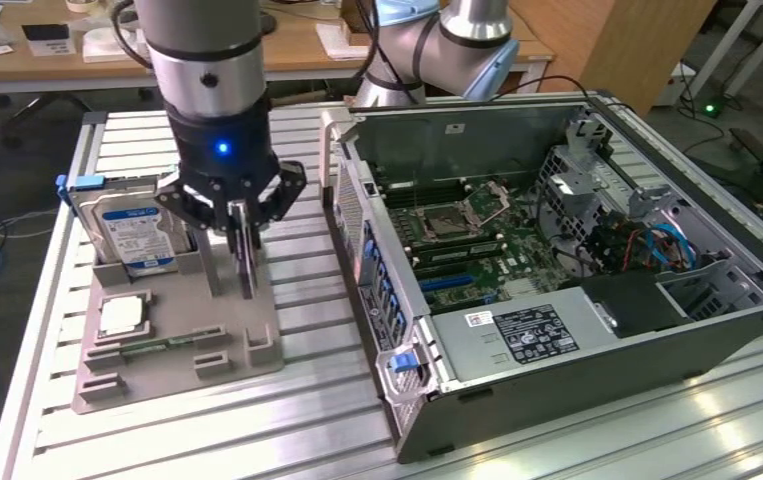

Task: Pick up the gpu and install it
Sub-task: 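Pick up the gpu and move the gpu toward the slot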

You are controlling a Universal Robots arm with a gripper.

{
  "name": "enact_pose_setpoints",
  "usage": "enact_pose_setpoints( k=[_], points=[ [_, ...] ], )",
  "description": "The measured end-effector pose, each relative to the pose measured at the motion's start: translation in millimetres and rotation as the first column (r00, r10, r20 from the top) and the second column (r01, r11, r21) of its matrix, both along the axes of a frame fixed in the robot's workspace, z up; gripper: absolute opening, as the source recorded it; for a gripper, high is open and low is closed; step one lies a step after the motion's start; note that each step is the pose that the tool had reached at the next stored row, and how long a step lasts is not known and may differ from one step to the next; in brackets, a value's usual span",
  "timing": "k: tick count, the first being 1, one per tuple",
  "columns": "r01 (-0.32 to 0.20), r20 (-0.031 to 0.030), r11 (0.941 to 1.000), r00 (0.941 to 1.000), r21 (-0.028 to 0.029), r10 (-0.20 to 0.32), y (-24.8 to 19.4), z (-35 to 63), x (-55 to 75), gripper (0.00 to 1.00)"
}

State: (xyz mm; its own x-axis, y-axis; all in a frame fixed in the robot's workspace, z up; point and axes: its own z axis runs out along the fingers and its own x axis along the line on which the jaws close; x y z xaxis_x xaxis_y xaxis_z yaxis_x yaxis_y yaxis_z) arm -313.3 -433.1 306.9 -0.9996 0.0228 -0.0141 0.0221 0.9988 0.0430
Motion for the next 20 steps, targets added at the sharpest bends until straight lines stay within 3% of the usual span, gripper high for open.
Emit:
enact_pose_setpoints(
  k=[20],
  points=[
    [0.0, 0.0, 1.0, 1.0, 0.0, 0.0, 0.0, 84.7, 0.0, 0.28]
  ],
)
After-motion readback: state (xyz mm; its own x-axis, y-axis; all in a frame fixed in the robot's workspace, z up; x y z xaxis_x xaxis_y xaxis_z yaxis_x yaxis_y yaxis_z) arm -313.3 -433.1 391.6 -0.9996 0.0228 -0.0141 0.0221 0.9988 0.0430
